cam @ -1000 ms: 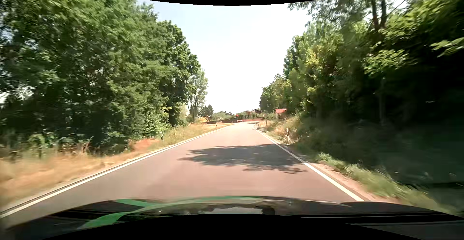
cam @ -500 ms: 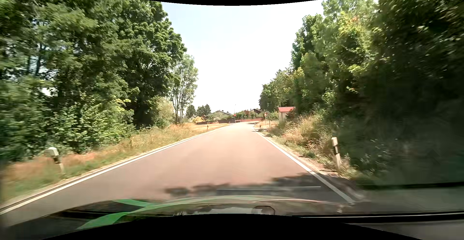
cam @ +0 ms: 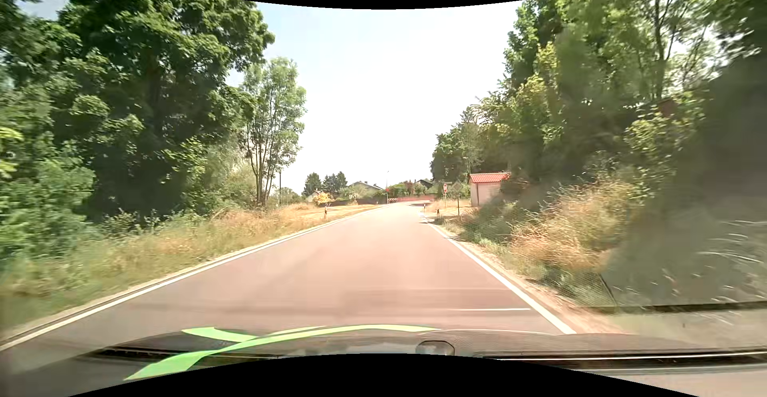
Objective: Follow the waypoints while adhering to traffic rules and regulations
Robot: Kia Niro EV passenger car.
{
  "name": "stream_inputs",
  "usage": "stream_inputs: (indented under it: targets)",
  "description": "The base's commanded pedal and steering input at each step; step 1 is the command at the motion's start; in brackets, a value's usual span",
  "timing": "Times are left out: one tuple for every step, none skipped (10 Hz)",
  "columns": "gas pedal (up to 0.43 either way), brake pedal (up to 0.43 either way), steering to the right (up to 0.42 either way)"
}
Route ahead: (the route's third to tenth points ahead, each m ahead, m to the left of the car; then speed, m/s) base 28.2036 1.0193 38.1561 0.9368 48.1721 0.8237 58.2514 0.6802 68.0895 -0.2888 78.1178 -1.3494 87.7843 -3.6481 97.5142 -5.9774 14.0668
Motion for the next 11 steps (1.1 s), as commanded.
stream_inputs:
  targets:
    - [0.039,0.0,-0.004]
    - [0.047,0.0,-0.005]
    - [0.047,0.0,-0.005]
    - [0.047,0.0,-0.004]
    - [0.047,0.0,-0.005]
    - [0.047,0.0,-0.005]
    - [0.059,0.0,-0.005]
    - [0.079,0.0,-0.005]
    - [0.087,0.0,-0.004]
    - [0.087,0.0,-0.005]
    - [0.087,0.0,-0.005]
